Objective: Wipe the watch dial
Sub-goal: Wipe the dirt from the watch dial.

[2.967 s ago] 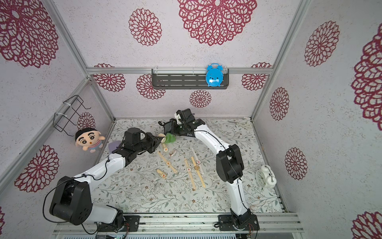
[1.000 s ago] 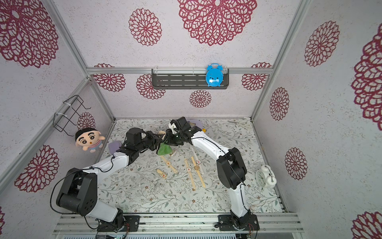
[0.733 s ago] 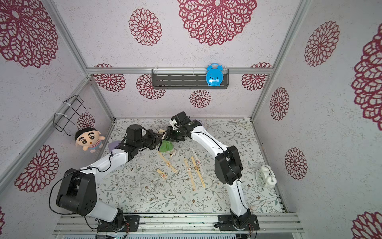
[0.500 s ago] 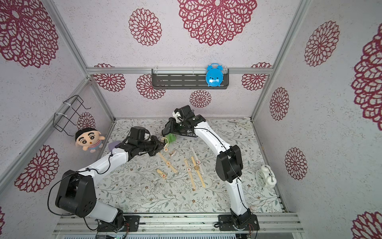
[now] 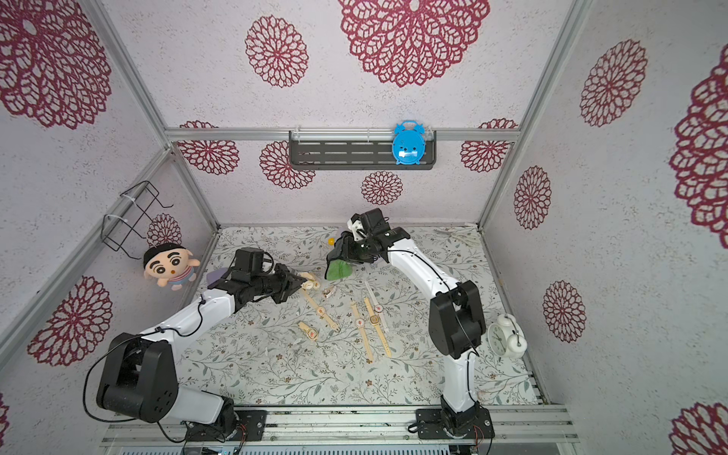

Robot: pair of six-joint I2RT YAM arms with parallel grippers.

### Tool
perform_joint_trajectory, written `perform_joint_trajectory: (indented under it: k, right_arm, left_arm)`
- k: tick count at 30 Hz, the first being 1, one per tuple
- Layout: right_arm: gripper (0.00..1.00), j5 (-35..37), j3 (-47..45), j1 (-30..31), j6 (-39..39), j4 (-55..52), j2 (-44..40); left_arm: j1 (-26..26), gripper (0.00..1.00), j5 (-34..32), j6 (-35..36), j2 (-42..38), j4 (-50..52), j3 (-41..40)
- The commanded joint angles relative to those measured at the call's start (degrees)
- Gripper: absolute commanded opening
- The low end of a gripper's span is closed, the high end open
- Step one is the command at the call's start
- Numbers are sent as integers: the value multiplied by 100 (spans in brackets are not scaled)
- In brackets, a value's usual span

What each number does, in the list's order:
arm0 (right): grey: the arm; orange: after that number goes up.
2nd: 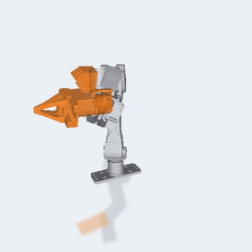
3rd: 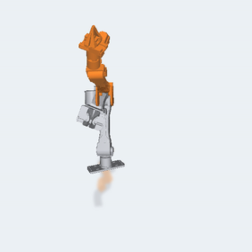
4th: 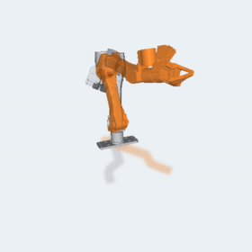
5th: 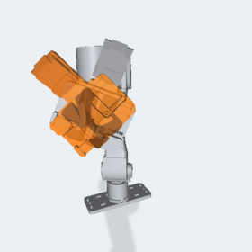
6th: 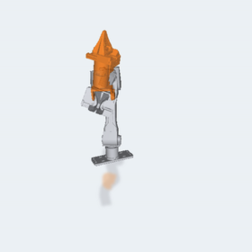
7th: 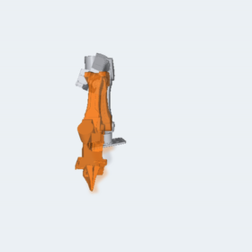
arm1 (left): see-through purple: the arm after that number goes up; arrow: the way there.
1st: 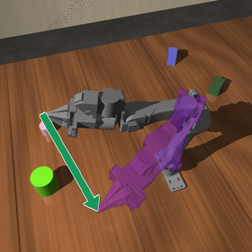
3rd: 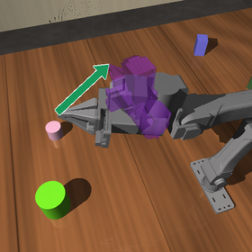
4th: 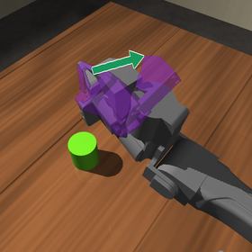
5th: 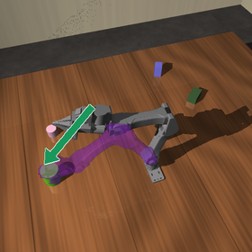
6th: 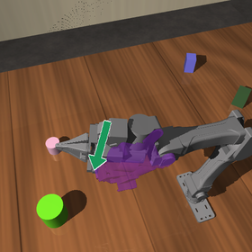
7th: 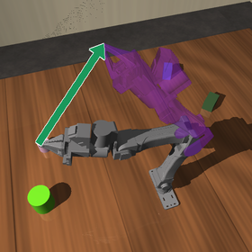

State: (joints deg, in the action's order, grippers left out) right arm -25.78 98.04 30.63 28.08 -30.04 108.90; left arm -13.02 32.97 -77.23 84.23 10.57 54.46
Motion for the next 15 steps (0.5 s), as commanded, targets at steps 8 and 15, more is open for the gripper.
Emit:
perform_joint_trajectory:
  k: [8,15]
  right_arm:
    - [0,68,-1079,726,143,754,-1052]
    - [0,125,-1039,857,114,785,-923]
  left_arm:
    - [94,0,174,-988,608,-1565,-24]
    - [-226,0,192,-1100,971,-1740,322]
